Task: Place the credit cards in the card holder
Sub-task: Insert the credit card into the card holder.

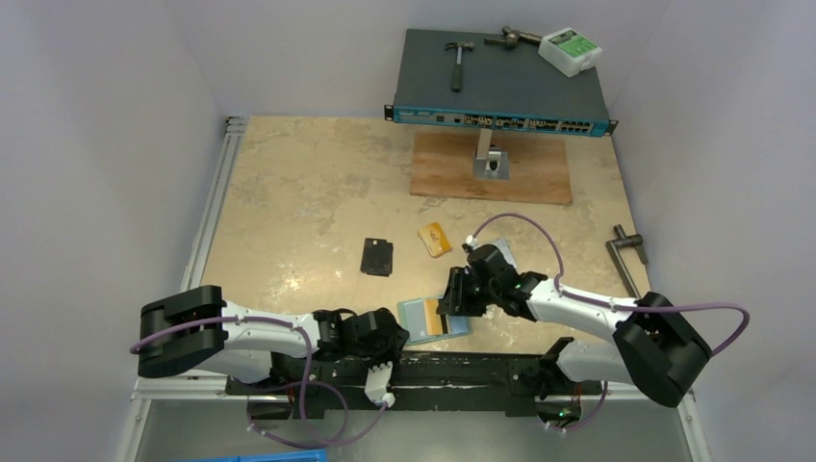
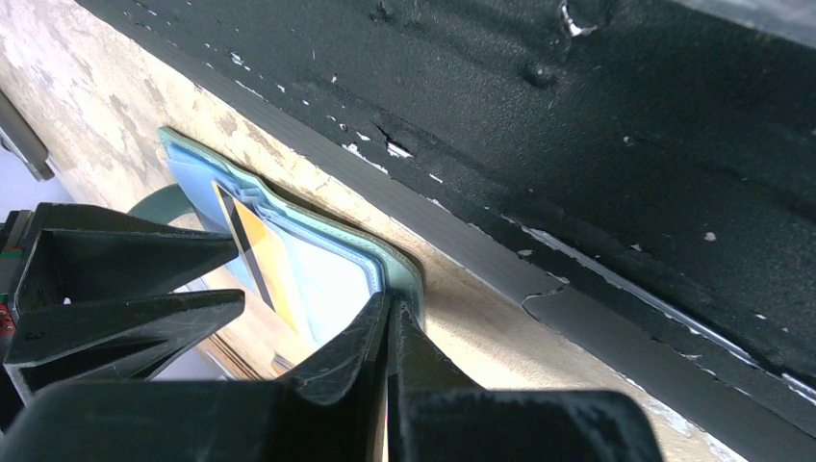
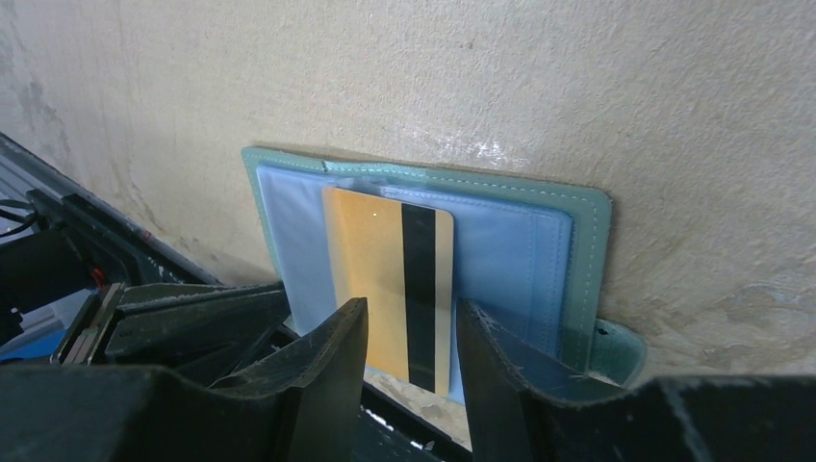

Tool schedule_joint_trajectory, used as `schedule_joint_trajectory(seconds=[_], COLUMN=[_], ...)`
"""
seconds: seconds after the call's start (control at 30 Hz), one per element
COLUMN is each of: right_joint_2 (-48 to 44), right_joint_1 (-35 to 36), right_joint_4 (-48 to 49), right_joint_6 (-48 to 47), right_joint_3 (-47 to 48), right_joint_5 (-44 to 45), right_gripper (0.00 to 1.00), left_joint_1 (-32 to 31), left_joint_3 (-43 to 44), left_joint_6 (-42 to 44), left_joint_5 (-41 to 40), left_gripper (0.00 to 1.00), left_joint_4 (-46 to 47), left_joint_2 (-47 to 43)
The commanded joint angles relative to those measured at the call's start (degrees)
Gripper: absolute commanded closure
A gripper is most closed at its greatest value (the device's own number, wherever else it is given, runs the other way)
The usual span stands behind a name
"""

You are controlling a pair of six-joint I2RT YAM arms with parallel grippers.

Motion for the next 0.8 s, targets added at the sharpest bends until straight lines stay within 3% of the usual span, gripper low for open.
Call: schedule_joint_trajectory(seconds=[0.0, 0.77], right_joint_2=[1.1, 1.1], right_joint_1=[-0.1, 0.1], right_joint_4=[2.5, 4.3], right_joint_6=[0.0, -1.8], right_joint_3=[-0.3, 1.5], right_joint_5=[-1.9, -3.5], right_gripper=[0.61, 0.68], left_joint_1=[-1.0, -1.0], left_joint_3=[-1.8, -1.8], left_joint_6=[-0.3, 0.3], left_joint_5=[3.1, 3.2], left_gripper=[1.00, 1.00], left_joint_4=[-8.0, -7.8], left_joint_2=[0.7, 0.9])
